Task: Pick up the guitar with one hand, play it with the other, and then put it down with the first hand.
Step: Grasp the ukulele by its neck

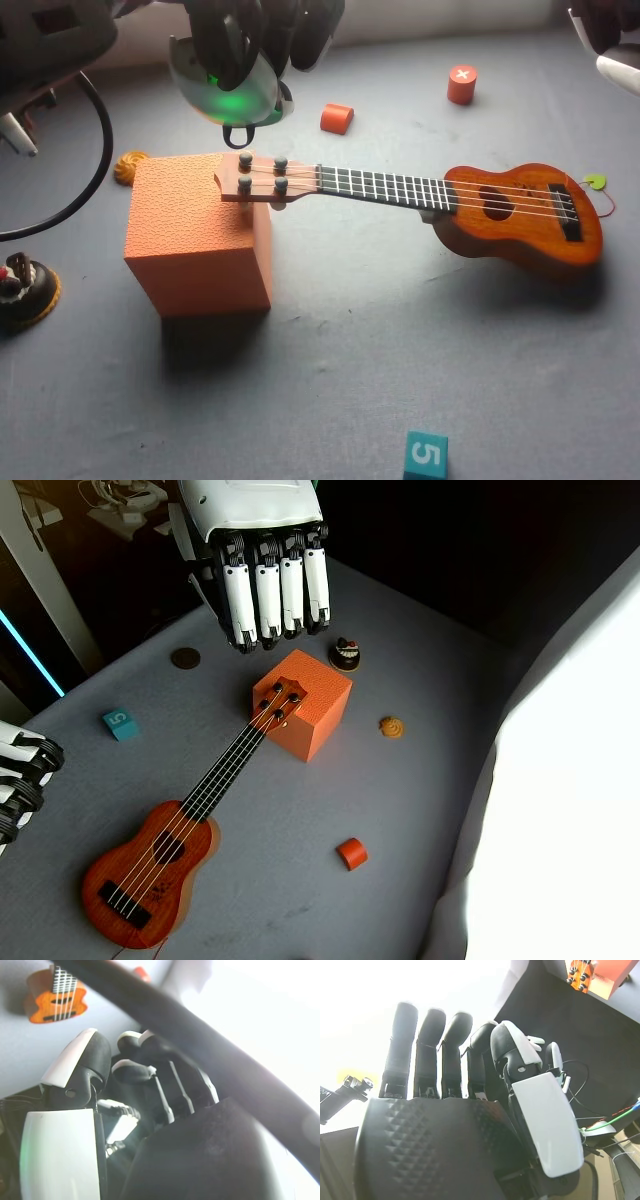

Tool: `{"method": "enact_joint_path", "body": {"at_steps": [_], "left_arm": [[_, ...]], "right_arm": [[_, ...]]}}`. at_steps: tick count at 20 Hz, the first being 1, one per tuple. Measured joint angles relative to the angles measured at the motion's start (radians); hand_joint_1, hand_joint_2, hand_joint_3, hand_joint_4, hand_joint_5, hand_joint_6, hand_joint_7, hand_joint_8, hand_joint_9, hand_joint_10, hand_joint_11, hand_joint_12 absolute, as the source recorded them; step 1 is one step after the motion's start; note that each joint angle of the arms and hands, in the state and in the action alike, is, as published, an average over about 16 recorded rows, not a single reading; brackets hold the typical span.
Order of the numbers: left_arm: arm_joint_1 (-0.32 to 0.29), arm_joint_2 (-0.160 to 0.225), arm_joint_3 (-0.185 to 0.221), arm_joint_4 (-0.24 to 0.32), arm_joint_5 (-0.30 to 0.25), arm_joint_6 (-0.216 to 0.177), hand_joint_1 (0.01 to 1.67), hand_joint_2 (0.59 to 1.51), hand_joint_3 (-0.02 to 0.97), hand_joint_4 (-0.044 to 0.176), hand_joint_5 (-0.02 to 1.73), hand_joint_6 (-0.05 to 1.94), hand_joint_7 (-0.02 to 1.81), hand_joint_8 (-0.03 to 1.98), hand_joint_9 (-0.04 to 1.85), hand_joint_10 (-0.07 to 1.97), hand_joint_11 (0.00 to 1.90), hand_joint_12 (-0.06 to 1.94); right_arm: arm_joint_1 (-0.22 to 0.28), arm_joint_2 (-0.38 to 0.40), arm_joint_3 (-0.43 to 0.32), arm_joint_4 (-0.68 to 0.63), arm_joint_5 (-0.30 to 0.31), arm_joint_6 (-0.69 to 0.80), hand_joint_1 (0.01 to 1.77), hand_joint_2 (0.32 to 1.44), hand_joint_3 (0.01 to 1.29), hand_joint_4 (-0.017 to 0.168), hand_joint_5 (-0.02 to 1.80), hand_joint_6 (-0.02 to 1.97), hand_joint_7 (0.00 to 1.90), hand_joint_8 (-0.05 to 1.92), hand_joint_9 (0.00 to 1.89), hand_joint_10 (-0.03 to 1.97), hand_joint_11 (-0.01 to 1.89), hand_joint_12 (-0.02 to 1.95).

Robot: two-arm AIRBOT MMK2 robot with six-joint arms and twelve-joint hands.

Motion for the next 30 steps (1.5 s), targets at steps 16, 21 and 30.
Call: {"method": "enact_joint_path", "body": {"at_steps": [16,21,30], "left_arm": [[0.009,-0.124,-0.003,0.026,0.166,-0.081,0.9,1.15,-0.006,0.055,0.08,0.01,0.07,0.0,0.1,0.01,0.02,0.56],[0.063,-0.2,0.013,0.061,0.235,-0.125,1.16,1.089,-0.012,0.054,0.04,0.01,0.03,-0.01,0.04,0.0,0.02,0.37],[0.18,-0.335,0.095,0.143,0.294,-0.177,1.26,1.053,-0.013,0.017,0.02,0.01,0.02,-0.01,0.02,0.0,0.02,0.1]], "right_arm": [[-0.013,-0.01,0.005,-0.035,0.012,0.032,0.18,1.27,0.02,-0.001,0.18,0.07,0.21,0.01,0.17,0.09,0.01,0.68],[-0.032,-0.015,0.016,-0.077,0.042,0.078,0.18,1.28,0.02,-0.001,0.18,0.06,0.21,0.01,0.18,0.08,0.01,0.66],[-0.064,-0.023,0.032,-0.138,0.095,0.147,0.17,1.29,0.02,-0.001,0.2,0.06,0.22,0.01,0.19,0.06,0.02,0.62]]}}
